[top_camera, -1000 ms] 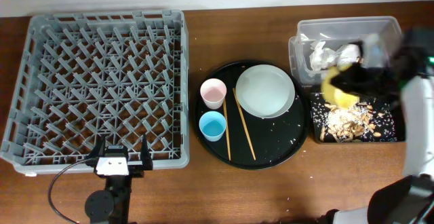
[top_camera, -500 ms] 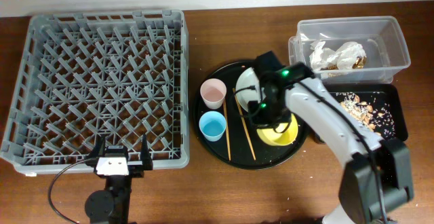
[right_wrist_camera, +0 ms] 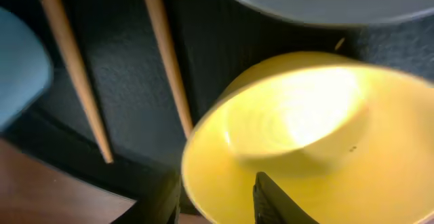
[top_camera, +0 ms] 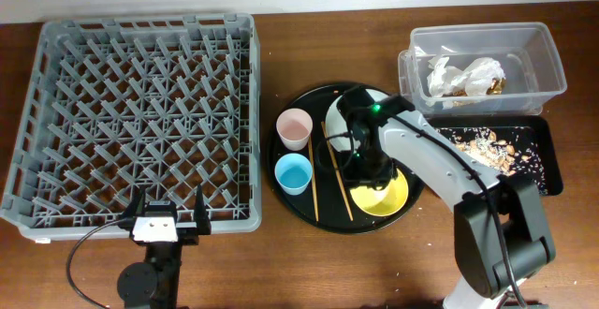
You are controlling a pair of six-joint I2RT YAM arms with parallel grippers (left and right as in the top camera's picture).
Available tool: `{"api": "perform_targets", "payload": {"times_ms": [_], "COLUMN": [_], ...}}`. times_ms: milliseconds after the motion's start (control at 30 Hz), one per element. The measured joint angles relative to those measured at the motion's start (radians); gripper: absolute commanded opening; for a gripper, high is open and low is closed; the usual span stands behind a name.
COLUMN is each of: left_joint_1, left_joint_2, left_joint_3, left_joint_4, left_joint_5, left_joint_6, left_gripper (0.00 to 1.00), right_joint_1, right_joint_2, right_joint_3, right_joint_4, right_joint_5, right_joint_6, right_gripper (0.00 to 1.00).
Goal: Sort waste into correct bins and load items into the dishwasher rack
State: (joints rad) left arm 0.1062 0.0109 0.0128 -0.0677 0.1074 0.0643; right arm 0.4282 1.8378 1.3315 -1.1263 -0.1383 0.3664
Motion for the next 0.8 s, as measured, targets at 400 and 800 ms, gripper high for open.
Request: {"api": "perform_targets", "payload": {"times_ms": [400, 800], "left_joint_1": [0.0, 0.0], "left_joint_2": [0.0, 0.0], "left_joint_3": [0.0, 0.0], "left_joint_4": [0.0, 0.0], "left_joint_5": [0.0, 0.0], "left_joint_6": [0.0, 0.0], "left_gripper": [0.99, 0.99], "right_joint_1": [0.0, 0.0], "right_joint_2": [0.008, 0.076], "right_joint_3": [0.281, 0.282], "right_joint_4": [0.21, 0.292], "right_joint_5": [-0.05, -0.084], "right_joint_6": [-0.011, -0.011], "right_gripper": [0.49, 0.5]}}
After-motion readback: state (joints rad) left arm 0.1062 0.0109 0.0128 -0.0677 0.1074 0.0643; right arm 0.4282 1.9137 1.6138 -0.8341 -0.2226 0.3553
